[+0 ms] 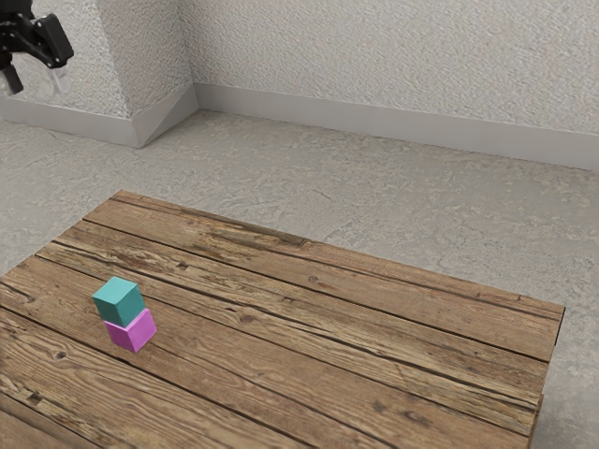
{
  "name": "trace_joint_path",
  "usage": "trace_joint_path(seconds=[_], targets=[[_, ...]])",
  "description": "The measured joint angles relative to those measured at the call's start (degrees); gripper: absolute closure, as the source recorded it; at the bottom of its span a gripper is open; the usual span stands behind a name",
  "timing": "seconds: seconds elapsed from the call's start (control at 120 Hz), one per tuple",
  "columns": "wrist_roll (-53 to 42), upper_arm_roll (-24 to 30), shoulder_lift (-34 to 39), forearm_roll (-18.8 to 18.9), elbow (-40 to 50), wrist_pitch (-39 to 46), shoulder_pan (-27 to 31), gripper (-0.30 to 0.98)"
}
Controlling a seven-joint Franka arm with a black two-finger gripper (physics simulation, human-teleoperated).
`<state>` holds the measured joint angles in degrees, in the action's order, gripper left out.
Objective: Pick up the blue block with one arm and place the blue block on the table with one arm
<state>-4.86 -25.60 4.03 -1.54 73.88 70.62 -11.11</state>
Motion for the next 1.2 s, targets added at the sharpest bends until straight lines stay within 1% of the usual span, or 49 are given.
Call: trace_joint_path(seconds=[0.192, 0.233, 0.275, 0.308, 0.358, 0.417, 0.542, 0.725, 0.825, 1.008, 1.2], targets=[[-0.5, 0.2, -3.1, 0.4, 1.5, 2.8, -0.5, 0.0], [-0.5, 0.3, -2.7, 0.8, 2.4, 3.3, -0.8, 0.0], [-0.6, 1.8, -1.7, 1.7, 4.1, 3.9, 0.1, 0.0], [-0.6, 3.5, 0.2, 2.5, 6.8, 4.4, 1.0, 0.0], [-0.7, 6.5, 2.9, 3.6, 11.3, 5.3, 4.0, 0.0], [-0.8, 8.7, 5.5, 4.4, 17.0, 7.1, 6.6, 0.0], [-0.8, 10.9, 10.0, 5.1, 27.9, 11.8, 8.8, 0.0], [-0.2, 11.3, 14.3, 5.5, 43.2, 20.8, 10.3, 0.0], [0.7, 11.3, 15.7, 5.9, 49.1, 26.0, 11.6, 0.0], [0.5, 11.0, 15.6, 10.2, 52.4, 32.2, 13.2, 0.0], [-1.6, 8.9, 13.6, 11.6, 56.4, 38.8, 12.7, 0.0]])
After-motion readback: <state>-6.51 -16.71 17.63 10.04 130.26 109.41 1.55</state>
